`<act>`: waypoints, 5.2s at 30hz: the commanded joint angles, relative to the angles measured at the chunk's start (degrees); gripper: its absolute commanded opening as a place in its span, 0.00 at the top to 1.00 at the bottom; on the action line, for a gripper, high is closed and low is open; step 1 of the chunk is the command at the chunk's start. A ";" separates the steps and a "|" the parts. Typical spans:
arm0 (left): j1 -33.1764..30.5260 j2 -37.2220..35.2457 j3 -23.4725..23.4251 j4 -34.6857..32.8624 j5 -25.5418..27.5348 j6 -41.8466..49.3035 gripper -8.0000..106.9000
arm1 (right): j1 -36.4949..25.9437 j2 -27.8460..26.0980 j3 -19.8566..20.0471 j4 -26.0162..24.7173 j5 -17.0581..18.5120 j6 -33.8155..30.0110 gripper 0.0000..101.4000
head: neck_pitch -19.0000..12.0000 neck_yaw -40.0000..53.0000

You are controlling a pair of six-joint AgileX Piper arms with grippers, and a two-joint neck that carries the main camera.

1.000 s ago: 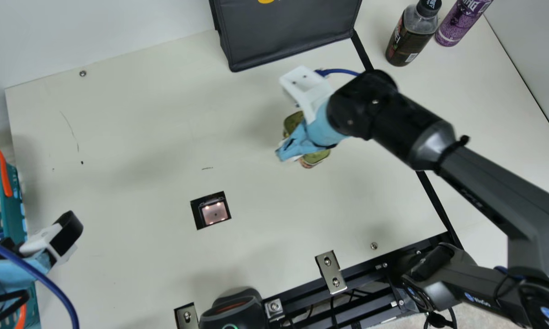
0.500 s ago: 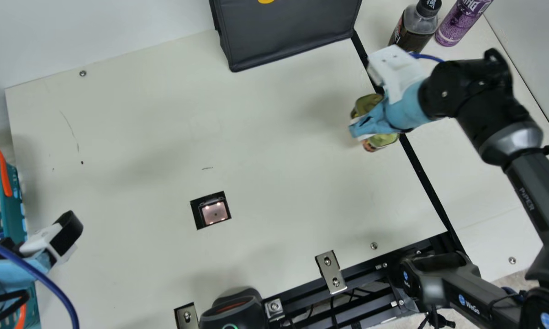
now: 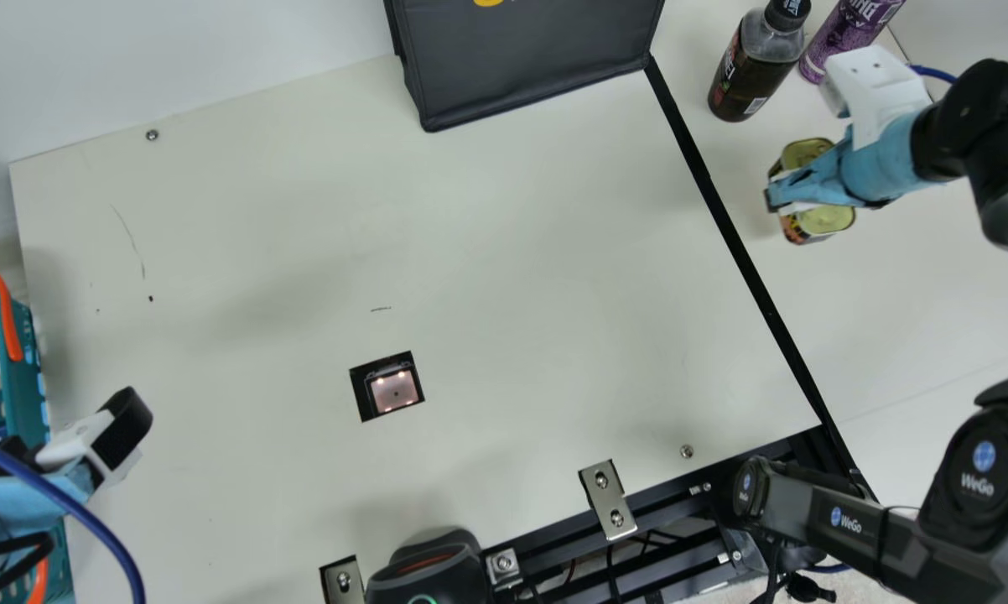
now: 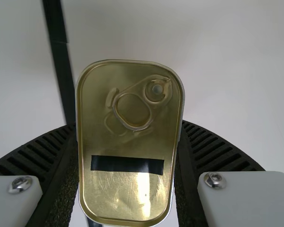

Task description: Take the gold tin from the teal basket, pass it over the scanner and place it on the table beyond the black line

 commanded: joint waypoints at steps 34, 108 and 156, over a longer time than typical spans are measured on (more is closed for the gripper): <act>0.00 0.00 0.00 0.00 0.00 0.00 0.15 | -10.93 21.50 -20.54 0.05 0.51 -14.78 1.00 | -1.66 -0.13; 0.00 0.00 0.00 0.00 0.00 0.00 0.15 | 2.57 -6.48 -17.94 -3.67 9.12 10.06 0.06 | -1.66 -0.13; 0.20 -6.37 -17.27 13.62 11.11 0.53 0.15 | 38.61 -42.86 -7.48 -7.28 16.38 34.44 0.06 | -1.66 19.87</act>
